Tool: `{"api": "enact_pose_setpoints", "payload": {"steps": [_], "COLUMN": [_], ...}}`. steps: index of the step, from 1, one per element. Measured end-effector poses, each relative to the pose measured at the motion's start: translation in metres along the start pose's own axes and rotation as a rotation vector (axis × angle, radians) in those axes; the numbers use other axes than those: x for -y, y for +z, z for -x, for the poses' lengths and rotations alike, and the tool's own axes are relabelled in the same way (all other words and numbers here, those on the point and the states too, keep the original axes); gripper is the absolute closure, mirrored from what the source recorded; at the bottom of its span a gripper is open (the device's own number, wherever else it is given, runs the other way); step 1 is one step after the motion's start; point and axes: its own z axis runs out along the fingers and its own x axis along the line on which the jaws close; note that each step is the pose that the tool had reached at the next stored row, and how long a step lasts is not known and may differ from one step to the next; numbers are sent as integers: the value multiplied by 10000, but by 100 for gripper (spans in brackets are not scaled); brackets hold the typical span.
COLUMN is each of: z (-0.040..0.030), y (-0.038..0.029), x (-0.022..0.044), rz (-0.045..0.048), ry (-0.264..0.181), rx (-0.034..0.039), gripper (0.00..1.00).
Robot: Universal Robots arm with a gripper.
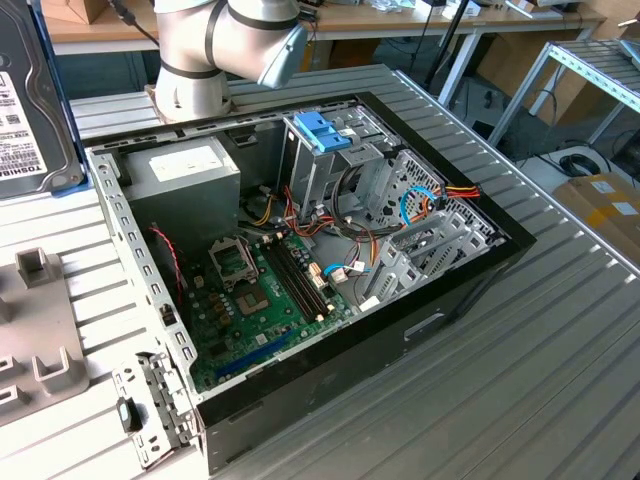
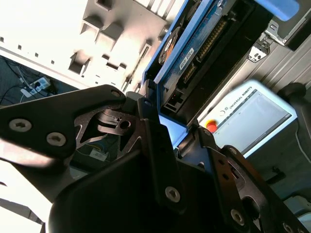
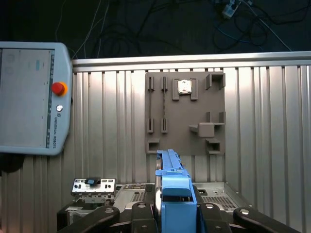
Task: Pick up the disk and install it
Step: 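Pick up the disk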
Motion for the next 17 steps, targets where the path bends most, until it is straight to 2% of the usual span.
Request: {"api": "enact_pose_setpoints", "payload": {"steps": [17], "z": [2], "y": [6], "x": [83], "rz": [0], "ry": [0], "rx": [-3], "gripper": [63]}}
